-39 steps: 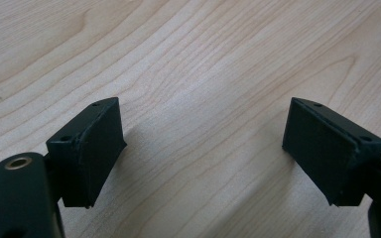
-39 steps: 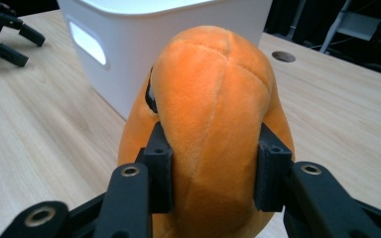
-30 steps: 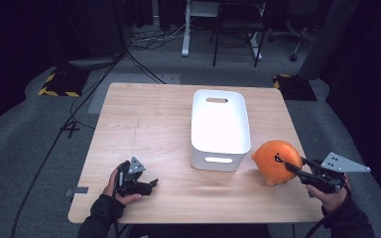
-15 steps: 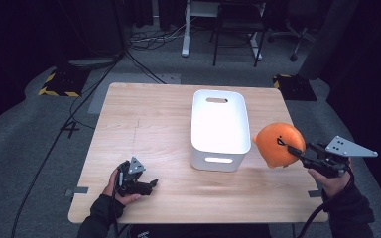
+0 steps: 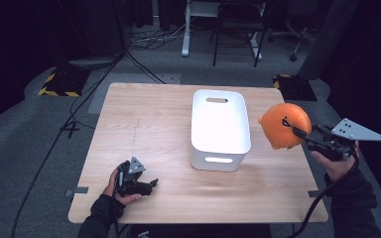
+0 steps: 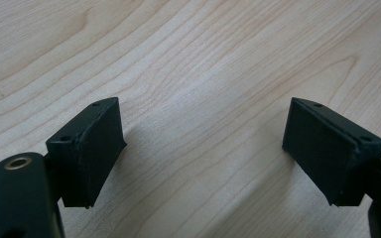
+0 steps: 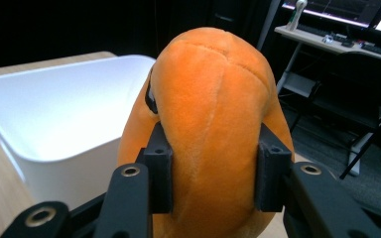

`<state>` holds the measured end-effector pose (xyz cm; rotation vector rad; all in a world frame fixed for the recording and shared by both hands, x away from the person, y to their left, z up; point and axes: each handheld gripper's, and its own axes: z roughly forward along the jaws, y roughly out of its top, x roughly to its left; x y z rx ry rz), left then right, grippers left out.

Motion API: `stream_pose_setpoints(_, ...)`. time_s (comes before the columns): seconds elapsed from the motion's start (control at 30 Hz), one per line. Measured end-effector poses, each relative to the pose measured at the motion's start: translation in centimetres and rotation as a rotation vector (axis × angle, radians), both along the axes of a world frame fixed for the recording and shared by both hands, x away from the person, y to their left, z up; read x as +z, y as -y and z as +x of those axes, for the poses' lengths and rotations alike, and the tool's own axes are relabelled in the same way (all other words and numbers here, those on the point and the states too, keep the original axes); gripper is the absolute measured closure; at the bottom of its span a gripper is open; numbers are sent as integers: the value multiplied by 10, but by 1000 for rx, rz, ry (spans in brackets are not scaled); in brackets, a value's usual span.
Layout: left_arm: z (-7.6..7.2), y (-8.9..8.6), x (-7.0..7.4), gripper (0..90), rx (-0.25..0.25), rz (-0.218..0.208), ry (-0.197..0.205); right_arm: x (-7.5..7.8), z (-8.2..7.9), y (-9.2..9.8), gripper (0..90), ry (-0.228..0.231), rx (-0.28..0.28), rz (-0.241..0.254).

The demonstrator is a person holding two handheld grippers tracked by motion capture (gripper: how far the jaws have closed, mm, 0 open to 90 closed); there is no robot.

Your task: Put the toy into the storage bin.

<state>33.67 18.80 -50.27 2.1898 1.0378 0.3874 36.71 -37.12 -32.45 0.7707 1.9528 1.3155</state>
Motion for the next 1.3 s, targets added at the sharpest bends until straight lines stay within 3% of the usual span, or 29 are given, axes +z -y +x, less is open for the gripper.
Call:
stream_pose_setpoints(0.2,0,0,0,163,-1,1,-1,13,12,-1,602,11,-4,11)
stream_pose_setpoints(0.77,0,0,0,163,0,0,-1,36,15,-31,600,45,62,24)
stream_pose_setpoints(1.3,0,0,0,163,-2,1,0,36,17,-69,598,37,152,18)
